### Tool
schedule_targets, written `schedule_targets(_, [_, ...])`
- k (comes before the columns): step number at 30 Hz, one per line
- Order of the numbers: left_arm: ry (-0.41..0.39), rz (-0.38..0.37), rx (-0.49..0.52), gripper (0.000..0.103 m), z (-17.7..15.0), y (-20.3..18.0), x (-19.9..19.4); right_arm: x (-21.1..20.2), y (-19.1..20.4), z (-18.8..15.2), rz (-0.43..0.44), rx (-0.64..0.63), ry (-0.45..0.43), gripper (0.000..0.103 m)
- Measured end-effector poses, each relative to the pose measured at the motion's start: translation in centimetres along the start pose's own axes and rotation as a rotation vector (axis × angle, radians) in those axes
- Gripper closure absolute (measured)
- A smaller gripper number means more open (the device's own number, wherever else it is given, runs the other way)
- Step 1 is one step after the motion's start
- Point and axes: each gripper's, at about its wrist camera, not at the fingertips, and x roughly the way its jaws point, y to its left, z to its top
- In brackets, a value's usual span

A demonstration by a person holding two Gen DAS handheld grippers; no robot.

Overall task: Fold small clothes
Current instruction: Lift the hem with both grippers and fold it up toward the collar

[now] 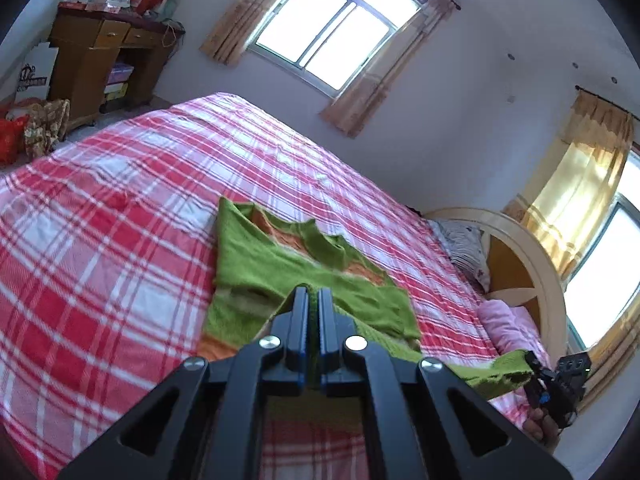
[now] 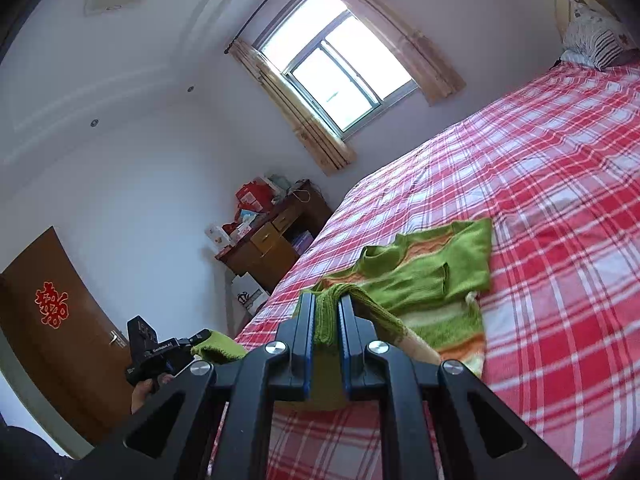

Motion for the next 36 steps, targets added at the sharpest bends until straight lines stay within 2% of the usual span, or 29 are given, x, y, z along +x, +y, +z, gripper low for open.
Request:
schedule_targets(13, [-0.009, 0.009, -0.017, 0.099, 6.1, -0.5, 4.8, 5.5, -1.3, 6.5, -0.069, -0.043, 0.002, 0.093])
schedule_targets(19, [0.009, 0.029, -0.01, 0.099, 7.7, -0.2, 7.9, 8.9, -2.8, 9.1, -0.111, -0.05, 0.027, 0.093])
schedule_targets(26, [0.062, 0.084, -0.047, 0.099, 8.3, 1.7, 12.4, 13.0, -5.4, 9.9, -0.157, -0.043, 0.073, 0.093])
schedule_targets(36, [0.13, 0.179, -0.026, 0.099, 8.6, 3.7, 18.1, 20.3, -10.8, 10.4, -0.258, -0.021, 0.175, 0.093])
